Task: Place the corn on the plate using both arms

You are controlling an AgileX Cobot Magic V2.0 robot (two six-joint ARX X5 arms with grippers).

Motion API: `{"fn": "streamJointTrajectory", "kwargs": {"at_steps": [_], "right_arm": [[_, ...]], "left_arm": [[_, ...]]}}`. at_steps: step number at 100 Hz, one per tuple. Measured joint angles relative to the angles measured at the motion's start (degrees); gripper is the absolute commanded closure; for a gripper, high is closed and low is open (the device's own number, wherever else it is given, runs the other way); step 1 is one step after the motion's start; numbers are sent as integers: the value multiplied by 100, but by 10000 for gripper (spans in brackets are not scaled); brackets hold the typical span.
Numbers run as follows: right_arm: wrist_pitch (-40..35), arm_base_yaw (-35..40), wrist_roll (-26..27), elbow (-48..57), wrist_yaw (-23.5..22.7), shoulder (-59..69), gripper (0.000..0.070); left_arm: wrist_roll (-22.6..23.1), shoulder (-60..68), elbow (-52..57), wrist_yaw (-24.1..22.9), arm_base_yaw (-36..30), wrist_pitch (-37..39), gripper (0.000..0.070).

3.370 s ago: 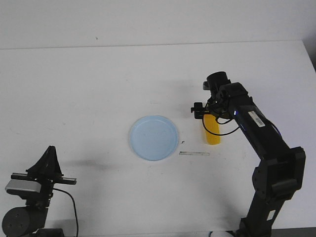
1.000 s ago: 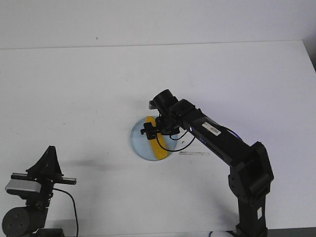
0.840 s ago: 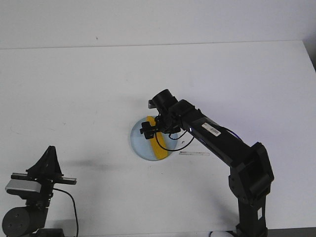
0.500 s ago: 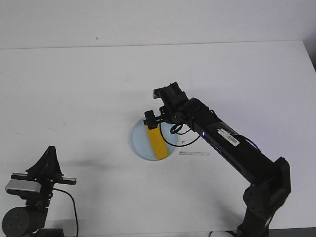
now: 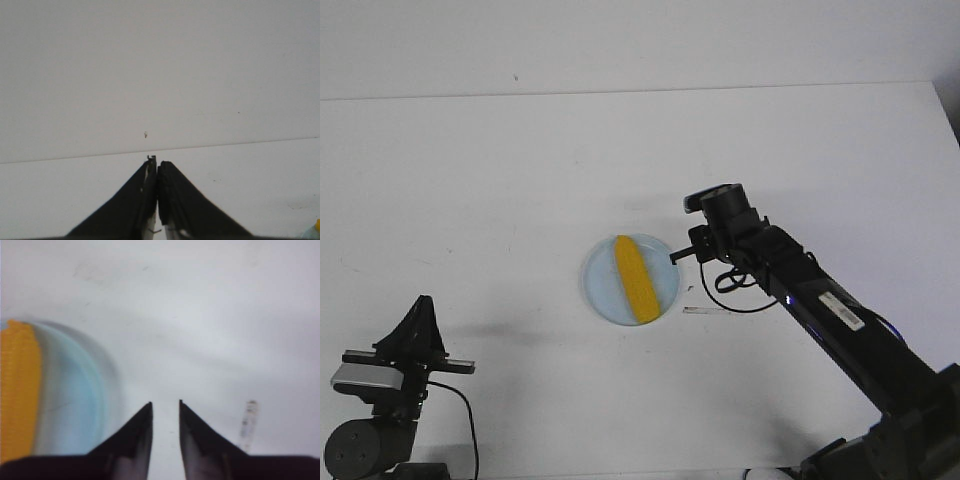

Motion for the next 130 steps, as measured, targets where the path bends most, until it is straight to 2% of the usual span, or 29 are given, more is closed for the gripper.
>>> {"fn": "streamJointTrajectory", "kwargs": {"at_steps": [19,48,81,94,114,130], "right_arm": [[942,-433,-168,-1362,-232,-986,664],[1716,-1510,-227,-2879,-411,-2592,664],[3635,-2411,-229,-4645,-374,-4625,664],[3674,-2417,-229,-4948,-374,-5442,664],[3117,-2417,-229,-5012,-378,-6631,664],[3082,-2417,-229,-5012,-376,-7388,664]], "left_arm": [[0,0,0,0,0,0,698],[0,0,0,0,2,0,698],[0,0,0,0,0,0,698],[0,0,0,0,2,0,698],[0,0,0,0,2,0,698],[0,0,0,0,2,0,698]]}}
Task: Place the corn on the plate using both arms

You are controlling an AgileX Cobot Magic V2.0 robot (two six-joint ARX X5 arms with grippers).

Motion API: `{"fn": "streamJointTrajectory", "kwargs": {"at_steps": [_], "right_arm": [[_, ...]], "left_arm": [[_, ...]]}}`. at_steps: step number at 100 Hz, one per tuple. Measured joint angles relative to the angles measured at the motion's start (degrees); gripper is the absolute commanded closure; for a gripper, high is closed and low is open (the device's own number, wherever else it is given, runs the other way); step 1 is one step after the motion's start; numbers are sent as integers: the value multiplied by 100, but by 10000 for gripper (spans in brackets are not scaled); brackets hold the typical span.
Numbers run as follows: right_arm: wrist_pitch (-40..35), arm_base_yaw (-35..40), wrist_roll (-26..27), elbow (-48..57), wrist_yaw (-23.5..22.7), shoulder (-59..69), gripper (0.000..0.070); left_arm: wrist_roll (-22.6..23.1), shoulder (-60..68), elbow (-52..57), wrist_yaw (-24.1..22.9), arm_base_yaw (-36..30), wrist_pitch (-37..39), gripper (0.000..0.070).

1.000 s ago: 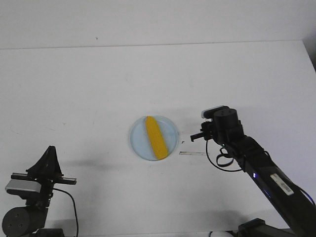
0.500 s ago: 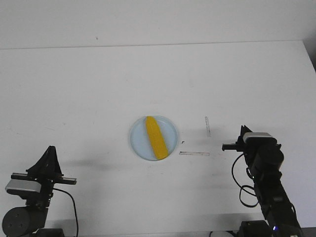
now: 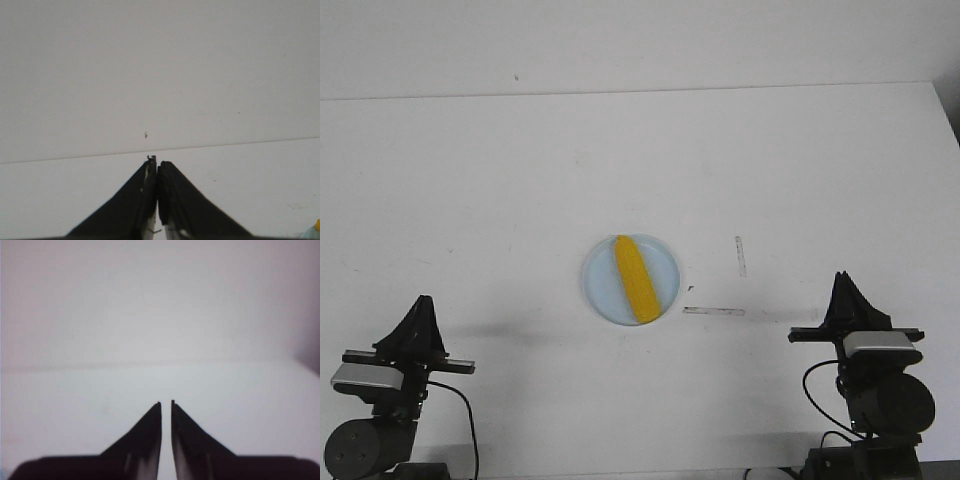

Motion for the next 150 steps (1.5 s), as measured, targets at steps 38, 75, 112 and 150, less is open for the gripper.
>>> {"fn": "streamJointTrajectory", "kwargs": {"at_steps": [38,75,112,150], "right_arm": [[-2,0,0,0,2,-715,664],[-7,0,0,0,2,-715,664],[-7,0,0,0,2,-715,663],[-9,0,0,-2,2,-715,663]], "left_arm": [[0,0,0,0,-2,0,698],[0,0,0,-2,-2,0,699],[-48,-166,-201,-516,9,-557,699],[-48,-691,-1397,-540,9,-367,699]]}}
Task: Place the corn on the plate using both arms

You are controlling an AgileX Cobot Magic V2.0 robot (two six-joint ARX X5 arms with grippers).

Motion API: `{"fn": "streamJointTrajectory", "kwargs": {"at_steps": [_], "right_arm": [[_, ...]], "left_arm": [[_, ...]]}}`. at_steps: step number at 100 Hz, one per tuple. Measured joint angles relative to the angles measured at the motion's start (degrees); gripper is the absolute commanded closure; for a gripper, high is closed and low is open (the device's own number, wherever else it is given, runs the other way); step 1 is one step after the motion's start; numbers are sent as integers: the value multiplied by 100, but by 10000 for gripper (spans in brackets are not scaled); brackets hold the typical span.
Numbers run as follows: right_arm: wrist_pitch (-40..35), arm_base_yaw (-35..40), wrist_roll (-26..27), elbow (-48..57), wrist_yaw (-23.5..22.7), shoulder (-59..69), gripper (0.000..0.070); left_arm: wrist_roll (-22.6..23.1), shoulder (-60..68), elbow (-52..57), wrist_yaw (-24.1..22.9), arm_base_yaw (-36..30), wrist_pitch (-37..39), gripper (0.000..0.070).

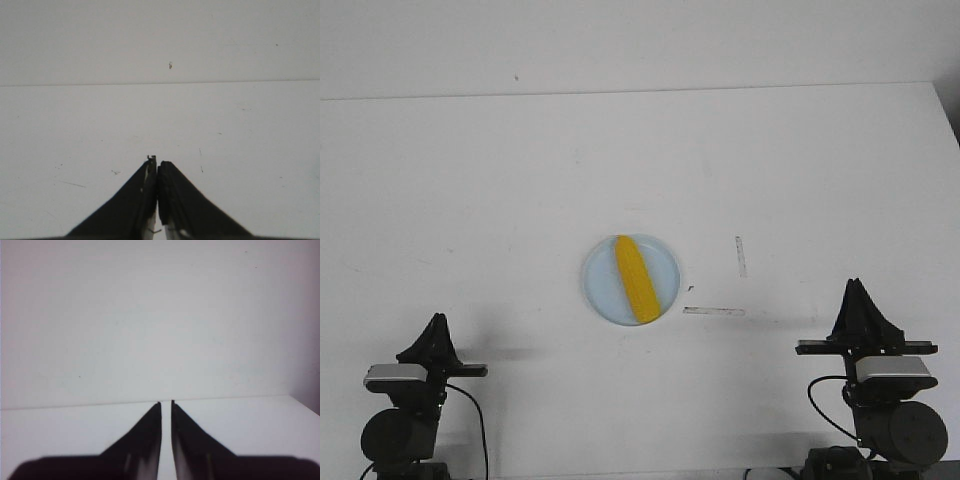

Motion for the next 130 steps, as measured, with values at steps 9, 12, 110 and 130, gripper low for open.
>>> {"fn": "streamJointTrajectory", "kwargs": {"at_steps": [9,12,110,130], "right_arm": [[0,0,0,2,0,0,663],[-2,0,0,2,0,0,663],[-2,0,0,2,0,0,663],[-2,2,0,-101,4,-70,662]], "left_arm": [[-2,11,-2,2,0,-42,699],[-2,0,-2,4,0,-94,699],[-2,4,-2,2,0,-225,699],[-2,4,-2,2,0,-227,699]]}}
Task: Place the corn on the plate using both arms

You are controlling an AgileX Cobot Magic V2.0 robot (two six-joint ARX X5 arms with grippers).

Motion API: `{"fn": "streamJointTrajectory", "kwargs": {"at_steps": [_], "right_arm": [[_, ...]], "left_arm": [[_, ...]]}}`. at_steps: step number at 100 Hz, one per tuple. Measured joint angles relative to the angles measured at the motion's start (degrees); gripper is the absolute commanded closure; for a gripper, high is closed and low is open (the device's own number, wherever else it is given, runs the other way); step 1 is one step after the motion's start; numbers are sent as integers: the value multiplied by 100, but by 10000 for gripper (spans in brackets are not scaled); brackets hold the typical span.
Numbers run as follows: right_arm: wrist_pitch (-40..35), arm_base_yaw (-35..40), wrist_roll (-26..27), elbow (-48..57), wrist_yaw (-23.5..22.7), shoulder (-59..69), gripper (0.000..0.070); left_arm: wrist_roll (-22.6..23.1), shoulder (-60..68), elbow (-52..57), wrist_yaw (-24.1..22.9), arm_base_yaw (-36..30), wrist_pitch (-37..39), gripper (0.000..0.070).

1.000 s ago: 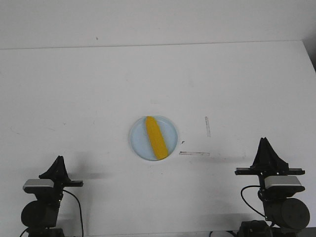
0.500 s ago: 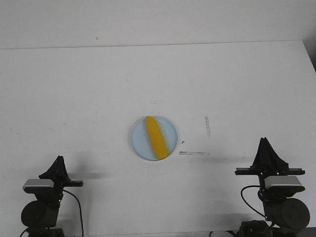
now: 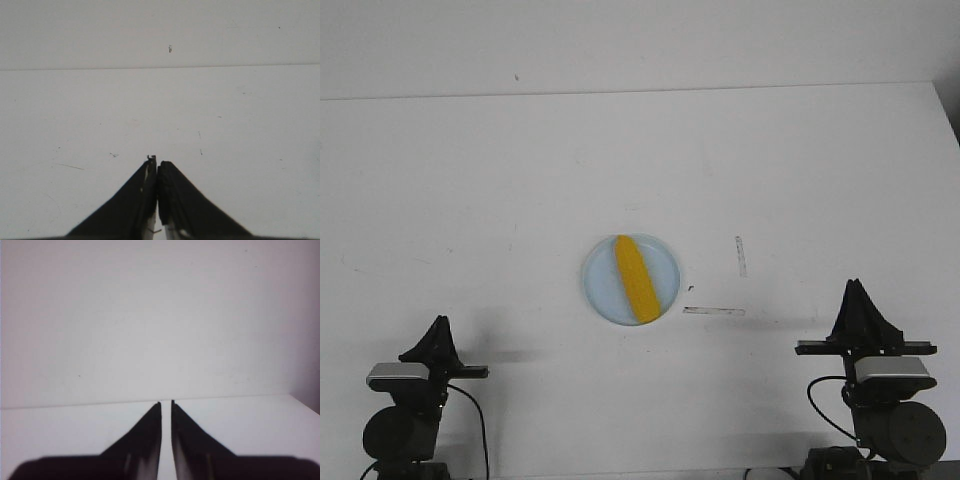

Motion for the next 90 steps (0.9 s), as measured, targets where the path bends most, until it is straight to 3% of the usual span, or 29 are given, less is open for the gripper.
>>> {"fn": "streamJointTrajectory", "kwargs": {"at_steps": [42,68,90], "right_arm": [[-11,116,0,-1165,-243,-28,662],[13,116,0,-1641,-299,-728,662],[780,116,-2,-1884,-299,-752,662]], "left_arm": [[0,0,0,0,0,7,699],[0,0,0,0,0,4,699],[0,0,0,0,0,9,699]]}}
